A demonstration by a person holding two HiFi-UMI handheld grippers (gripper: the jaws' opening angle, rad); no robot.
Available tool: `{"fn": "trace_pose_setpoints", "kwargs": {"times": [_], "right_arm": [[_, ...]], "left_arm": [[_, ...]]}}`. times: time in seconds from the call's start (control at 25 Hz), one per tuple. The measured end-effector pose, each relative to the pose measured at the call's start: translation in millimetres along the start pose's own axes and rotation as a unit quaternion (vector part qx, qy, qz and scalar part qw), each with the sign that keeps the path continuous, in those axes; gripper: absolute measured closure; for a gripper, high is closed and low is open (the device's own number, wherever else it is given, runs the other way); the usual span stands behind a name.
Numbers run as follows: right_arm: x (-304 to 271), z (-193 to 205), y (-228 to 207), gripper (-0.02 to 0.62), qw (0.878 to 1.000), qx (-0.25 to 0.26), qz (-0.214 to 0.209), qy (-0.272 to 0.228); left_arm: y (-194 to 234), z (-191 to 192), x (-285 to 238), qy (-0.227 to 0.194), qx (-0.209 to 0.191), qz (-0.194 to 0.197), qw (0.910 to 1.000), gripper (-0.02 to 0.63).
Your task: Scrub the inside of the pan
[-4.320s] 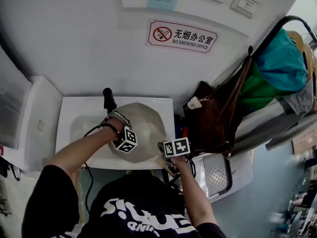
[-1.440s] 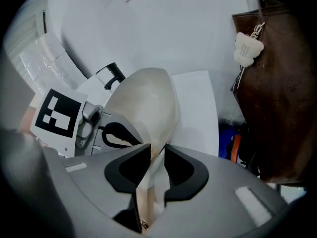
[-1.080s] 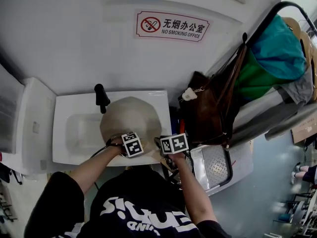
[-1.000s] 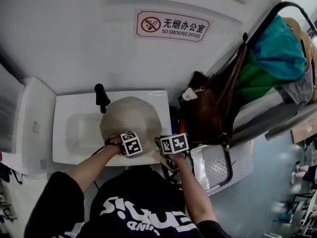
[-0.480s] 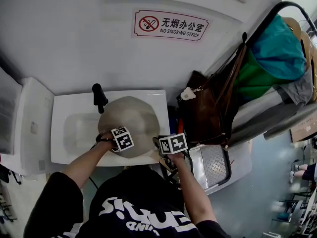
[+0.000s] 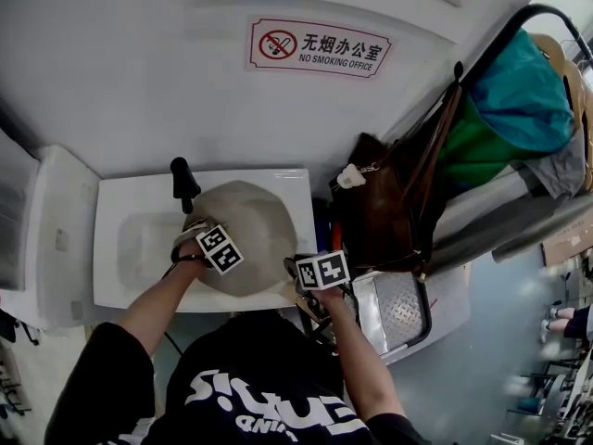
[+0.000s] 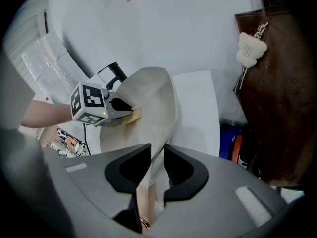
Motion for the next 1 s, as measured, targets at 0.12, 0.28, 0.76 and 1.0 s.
{"fn": "trace_pose_setpoints", "kwargs": {"times": [0.12, 0.28, 0.76, 1.0], "right_arm": [[0, 0, 0, 0.502, 1.0, -0.002, 0.0, 0.0], [0, 0, 0, 0.503, 1.0, -0.002, -0.001, 0.001], [2, 1, 1, 0.508, 1.0, -0.012, 0.001, -0.001], [3, 1, 1, 0.511, 1.0, -0.016, 0.0, -0.005]], "left_arm": [[12, -6, -2, -0.011, 0.025, -0.036, 0.999, 0.586], [24, -13, -4, -0.026, 0.064, -0.05, 0.9964, 0.586], [39, -52, -8, -0.057, 0.114, -0.053, 0.9904, 0.586], [27, -75, -9, -0.071, 0.104, -0.029, 0.9916, 0.586]]}}
Point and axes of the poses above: the fingertips, and each gripper's own axes: x backward along the fingers, y to its left, z out of its underside, the point moved 1 cm from there along x, backward along the fingers, and after that the axes turned 3 degrees about x, right-handed, at the moved point
